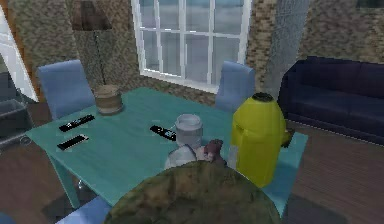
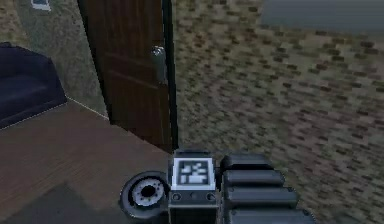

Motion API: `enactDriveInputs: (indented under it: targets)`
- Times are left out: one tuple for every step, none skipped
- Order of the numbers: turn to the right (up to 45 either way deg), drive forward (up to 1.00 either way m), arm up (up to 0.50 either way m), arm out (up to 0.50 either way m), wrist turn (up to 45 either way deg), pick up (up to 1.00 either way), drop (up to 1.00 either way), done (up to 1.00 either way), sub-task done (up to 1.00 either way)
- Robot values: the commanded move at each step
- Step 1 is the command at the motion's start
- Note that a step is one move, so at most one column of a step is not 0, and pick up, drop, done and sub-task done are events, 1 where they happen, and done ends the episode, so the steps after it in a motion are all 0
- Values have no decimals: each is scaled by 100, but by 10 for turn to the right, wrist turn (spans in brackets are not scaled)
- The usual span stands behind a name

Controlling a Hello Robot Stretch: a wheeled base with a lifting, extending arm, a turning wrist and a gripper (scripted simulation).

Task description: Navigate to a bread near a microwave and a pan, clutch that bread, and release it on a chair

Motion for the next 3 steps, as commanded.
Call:
enactDriveInputs:
  targets:
    - [-60, 0, 0, 0, 0, 0, 0, 0, 0]
    - [450, 0, 0, 0, 0, 0, 0, 0, 0]
    - [450, 0, 0, 0, 0, 0, 0, 0, 0]
